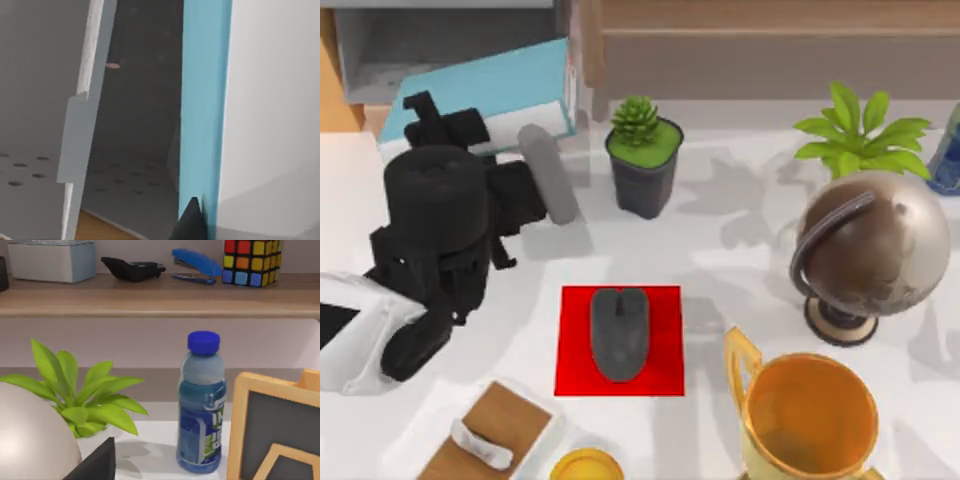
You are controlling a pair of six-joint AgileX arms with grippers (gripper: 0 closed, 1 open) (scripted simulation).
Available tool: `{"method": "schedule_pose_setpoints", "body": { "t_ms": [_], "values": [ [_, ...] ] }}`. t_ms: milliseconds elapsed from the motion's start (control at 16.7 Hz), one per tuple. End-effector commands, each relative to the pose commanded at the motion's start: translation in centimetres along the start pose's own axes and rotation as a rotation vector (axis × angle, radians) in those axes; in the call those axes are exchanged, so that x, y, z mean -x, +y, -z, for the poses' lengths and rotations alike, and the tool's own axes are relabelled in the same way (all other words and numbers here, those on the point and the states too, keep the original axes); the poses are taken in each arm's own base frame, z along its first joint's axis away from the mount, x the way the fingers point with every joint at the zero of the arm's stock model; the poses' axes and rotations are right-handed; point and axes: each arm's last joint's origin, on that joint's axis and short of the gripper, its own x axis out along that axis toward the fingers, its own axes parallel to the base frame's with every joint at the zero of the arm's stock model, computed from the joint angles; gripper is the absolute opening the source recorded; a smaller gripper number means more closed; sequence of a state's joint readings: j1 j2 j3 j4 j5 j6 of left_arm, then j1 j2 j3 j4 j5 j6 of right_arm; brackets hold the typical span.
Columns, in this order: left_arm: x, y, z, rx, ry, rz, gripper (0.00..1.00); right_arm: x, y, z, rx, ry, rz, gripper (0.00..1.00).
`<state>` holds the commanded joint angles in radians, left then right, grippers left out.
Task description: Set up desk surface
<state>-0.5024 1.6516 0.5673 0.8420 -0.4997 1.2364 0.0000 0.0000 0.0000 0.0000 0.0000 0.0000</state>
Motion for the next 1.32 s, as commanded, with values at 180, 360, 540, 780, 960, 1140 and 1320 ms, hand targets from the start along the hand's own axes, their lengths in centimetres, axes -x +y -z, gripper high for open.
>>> {"method": "schedule_pose_setpoints", "body": {
  "t_ms": [180,360,540,780,960,1140,1320],
  "values": [
    [-2.7,1.5,2.6,-0.129,-0.015,0.014,0.0,0.0,0.0,0.0,0.0,0.0,0.0,1.0],
    [-5.3,2.6,4.5,-0.211,-0.04,0.029,0.0,0.0,0.0,0.0,0.0,0.0,0.0,1.0],
    [-6.5,2.8,5.3,-0.238,-0.044,0.048,0.0,0.0,0.0,0.0,0.0,0.0,0.0,1.0],
    [-6.4,2.8,5.2,-0.239,-0.046,0.046,0.0,0.0,0.0,0.0,0.0,0.0,0.0,1.0],
    [-7.3,3.0,5.1,-0.236,-0.05,0.042,0.0,0.0,0.0,0.0,0.0,0.0,0.0,1.0],
    [-9.1,3.0,5.2,-0.237,-0.041,0.044,0.0,0.0,0.0,0.0,0.0,0.0,0.0,1.0],
    [-9.5,2.9,5.1,-0.238,-0.044,0.048,0.0,0.0,0.0,0.0,0.0,0.0,0.0,1.0]
  ]
}}
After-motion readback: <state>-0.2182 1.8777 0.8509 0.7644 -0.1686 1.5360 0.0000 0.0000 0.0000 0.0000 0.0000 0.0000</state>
